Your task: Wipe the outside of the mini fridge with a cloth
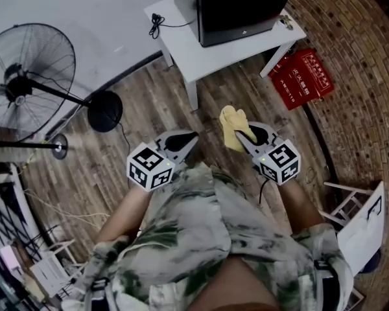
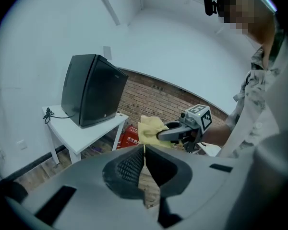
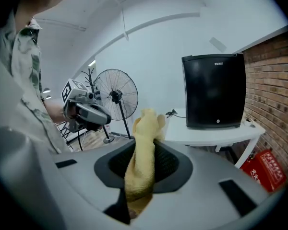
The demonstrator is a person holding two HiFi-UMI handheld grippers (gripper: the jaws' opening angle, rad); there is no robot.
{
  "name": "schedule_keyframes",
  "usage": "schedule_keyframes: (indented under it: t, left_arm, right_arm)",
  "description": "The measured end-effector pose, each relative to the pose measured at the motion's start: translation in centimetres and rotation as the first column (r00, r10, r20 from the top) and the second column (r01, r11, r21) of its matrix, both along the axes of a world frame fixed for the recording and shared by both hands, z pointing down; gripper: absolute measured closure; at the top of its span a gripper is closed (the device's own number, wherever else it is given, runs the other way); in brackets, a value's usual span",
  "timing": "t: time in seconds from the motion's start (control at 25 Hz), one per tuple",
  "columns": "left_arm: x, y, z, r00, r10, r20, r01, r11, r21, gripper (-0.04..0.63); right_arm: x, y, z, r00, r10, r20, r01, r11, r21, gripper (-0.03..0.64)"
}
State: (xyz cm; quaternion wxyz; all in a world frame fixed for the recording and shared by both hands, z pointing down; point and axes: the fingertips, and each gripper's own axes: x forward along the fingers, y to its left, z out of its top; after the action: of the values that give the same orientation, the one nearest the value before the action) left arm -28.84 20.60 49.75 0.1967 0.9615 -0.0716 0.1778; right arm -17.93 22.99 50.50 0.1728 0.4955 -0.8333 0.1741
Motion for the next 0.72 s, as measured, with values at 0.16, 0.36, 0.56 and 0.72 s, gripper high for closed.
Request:
schedule_keyframes:
  t: [0.16,0.36,0.56,0.72]
  left_arm:
    - [-0.3,2.6,-0.1,0.999,-0.006,0.036,0.006,1.000,0.003,0.568]
    - [1.7,4.8,-1.0,0.999,0.019,0.030,-0.019,1.000,0.020,0.568]
    - [3.4,7.1,-0.4,0.997,0.066,0.050,-0.068,0.997,0.026,0.568]
    - [4.6,9.2,-0.4,0.991,0.116,0.060,-0.117,0.993,0.024,0.568]
  right_arm:
    - [0.6,2.8,-1.0,1.000,0.018,0.020,-0.018,1.000,0.015,0.520]
    - [1.7,5.1,-1.3,0.998,0.047,0.036,-0.048,0.998,0.028,0.520]
    - [2.9,7.5,-1.6,0.995,0.083,0.048,-0.085,0.995,0.048,0.520]
    - [4.2,9.7,-1.8,0.993,0.114,0.043,-0.116,0.992,0.051,0.520]
